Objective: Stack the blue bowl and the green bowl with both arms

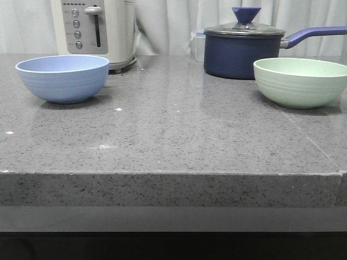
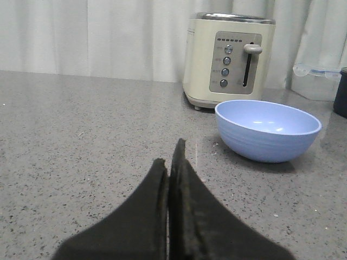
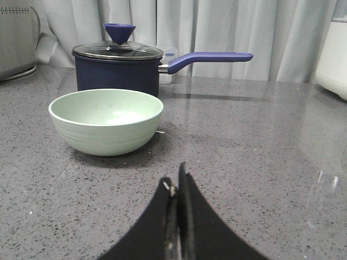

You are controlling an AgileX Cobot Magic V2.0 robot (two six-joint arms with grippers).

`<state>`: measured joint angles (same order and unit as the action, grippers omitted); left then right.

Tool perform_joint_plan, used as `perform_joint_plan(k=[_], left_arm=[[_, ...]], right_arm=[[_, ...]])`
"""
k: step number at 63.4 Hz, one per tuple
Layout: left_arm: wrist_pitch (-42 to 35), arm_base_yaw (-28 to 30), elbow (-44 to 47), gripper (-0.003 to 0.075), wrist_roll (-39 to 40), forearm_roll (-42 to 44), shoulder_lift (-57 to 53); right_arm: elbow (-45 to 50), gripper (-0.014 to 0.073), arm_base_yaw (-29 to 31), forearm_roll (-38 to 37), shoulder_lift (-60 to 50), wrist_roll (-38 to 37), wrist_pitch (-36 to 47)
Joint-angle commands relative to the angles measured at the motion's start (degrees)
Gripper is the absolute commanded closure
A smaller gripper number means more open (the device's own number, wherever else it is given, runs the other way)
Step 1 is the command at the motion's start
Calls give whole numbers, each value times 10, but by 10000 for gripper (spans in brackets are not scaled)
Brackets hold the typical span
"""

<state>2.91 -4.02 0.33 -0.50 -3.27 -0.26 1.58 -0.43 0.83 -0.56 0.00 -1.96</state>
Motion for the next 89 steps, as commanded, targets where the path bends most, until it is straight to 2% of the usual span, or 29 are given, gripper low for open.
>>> perform_joint_plan(k=[1,13,29,43,53,68,89], left_arm=[[-58,1,1,740,5,0,-10],[-39,1,-44,740,5,-1,-10],[40,1,-198,740,5,-1,-1],[183,1,-357,740,5,-1,84],[268,1,-434,740,5,-1,176],[303,1,-450,740,5,-2,265],[304,1,-443,740,5,-5,301]], right_arm=[[-10,648,3,-8,-12,7,53],[-58,648,3,18,-12,7,2],[-187,648,3,18,0,7,-106],[-309,648,3,13,78,7,-164],[-379,648,3,13,159,7,-226],[-406,648,3,12,262,7,-290],[-406,648,3,12,333,7,-321]])
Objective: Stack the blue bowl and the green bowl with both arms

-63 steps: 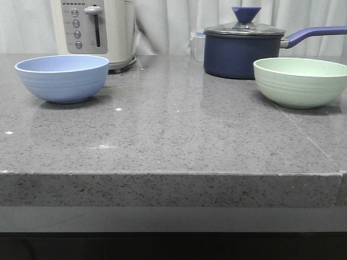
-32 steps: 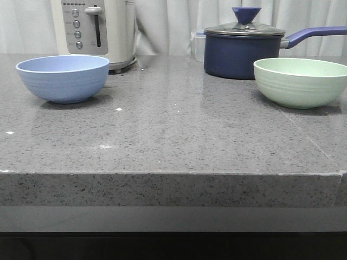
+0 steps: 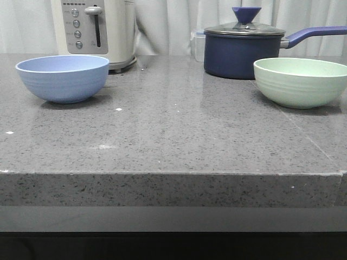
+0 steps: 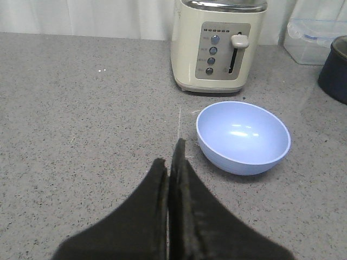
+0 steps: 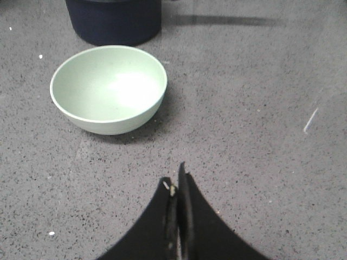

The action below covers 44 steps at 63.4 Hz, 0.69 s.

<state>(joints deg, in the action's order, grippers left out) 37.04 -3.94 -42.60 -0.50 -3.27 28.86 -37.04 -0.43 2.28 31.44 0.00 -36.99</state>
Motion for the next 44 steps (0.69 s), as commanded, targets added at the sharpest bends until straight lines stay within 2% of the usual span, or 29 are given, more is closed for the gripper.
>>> perform_joint_plan(k=[1,11,14,17,22,26,29,31,35,44], left_arm=[[-37,0,-13,740,5,-5,10],[-37,0,-12,739,5,-5,10],[-37,0,-12,734,5,-5,10],[-37,0,-12,699,5,-5,10],[-37,0,-12,571,5,-5,10],[-39,0,-12,429,5,-5,10],[-39,0,-12,316,5,-5,10],[-39,0,-12,276,5,-5,10],[-39,0,-12,234,5,-5,10],[-39,0,-12,248,5,-5,10]], right_arm=[[-20,648,3,-3,14,7,28],[-20,624,3,-3,16,7,25],[-20,578,3,-3,16,7,25],[-20,496,3,-3,16,7,25],[-20,307,3,-3,16,7,21],[-20,121,3,-3,16,7,16],[-20,29,3,-3,16,7,12],[-20,-12,3,-3,16,7,10],[-20,-36,3,-3,16,7,5],[-20,-34,3,-3,16,7,-6]])
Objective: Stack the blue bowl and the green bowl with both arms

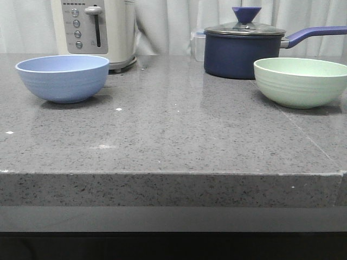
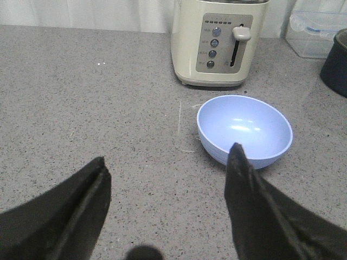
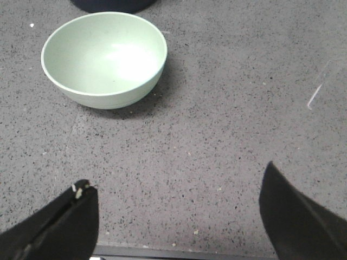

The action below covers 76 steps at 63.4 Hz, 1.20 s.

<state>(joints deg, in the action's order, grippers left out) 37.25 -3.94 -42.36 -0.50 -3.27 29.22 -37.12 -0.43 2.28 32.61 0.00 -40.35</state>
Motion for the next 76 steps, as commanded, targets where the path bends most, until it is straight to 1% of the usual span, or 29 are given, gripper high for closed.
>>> perform_joint_plan(k=[1,6,11,14,18,24,28,46,57,66,72,76], left_arm=[[-42,0,-15,248,5,-5,6],[-40,-1,-15,248,2,-6,6],[-43,-17,-15,248,2,-10,6],[-46,-37,-15,248,-3,-10,6],[-46,-63,-15,248,-28,-10,6],[-45,-98,-15,248,-30,-10,6],[-45,-110,-15,248,-30,-10,6],[-44,-120,-15,248,-30,-10,6],[-44,-120,-15,248,-30,-10,6],[-44,-120,-15,248,-30,-10,6],[-44,-120,-15,248,-30,-10,6],[-44,-120,-15,248,-30,-10,6]], right_arm=[[-19,-34,3,-2,5,7,27],[-25,-34,3,1,10,7,23],[-38,-34,3,1,25,7,9],[-50,-34,3,2,39,7,-2],[-70,-34,3,2,61,7,-18],[-101,-34,3,2,98,7,-42],[-127,-34,3,2,123,7,-58],[-259,-34,3,7,284,7,-130],[-340,-34,5,15,374,7,-148],[-388,-34,34,62,448,15,-157],[-411,-30,55,129,487,59,-159],[-420,-5,63,172,512,87,-158]])
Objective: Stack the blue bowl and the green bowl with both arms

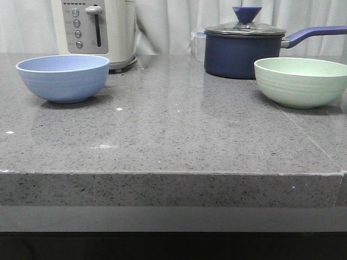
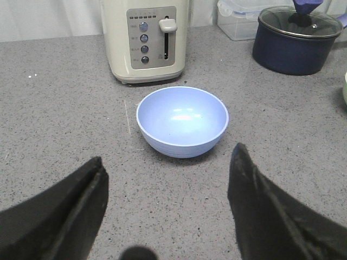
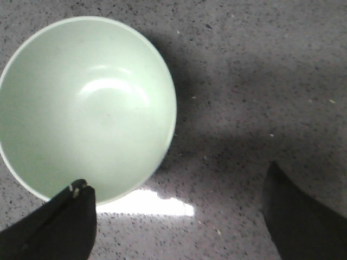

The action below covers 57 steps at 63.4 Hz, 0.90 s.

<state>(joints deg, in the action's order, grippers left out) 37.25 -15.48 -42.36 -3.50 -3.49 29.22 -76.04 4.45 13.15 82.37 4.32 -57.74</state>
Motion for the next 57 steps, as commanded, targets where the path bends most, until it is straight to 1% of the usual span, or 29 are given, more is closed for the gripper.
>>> perform_joint_plan(k=[1,6,11,23,26,33,39,52,57], left_arm=[[-44,-4,-15,248,0,-7,6],[-44,-4,-15,248,0,-7,6],[-44,-4,-15,248,0,-7,6],[-44,-4,-15,248,0,-7,6],[-44,-4,-15,248,0,-7,6],[-44,-4,-15,248,0,-7,6],[-44,-4,-15,248,0,-7,6],[-44,-4,-15,248,0,-7,6],[-44,-4,-15,248,0,-7,6]], right_arm=[[-33,3,15,70,20,48,16],[-39,62,19,100,47,64,22],[-47,109,19,112,74,66,31],[-55,151,19,112,116,66,53],[-55,176,19,112,123,67,54],[-55,266,19,112,130,71,55],[-55,365,19,112,132,71,55],[-55,511,19,112,132,71,55],[-55,581,19,112,132,71,55]])
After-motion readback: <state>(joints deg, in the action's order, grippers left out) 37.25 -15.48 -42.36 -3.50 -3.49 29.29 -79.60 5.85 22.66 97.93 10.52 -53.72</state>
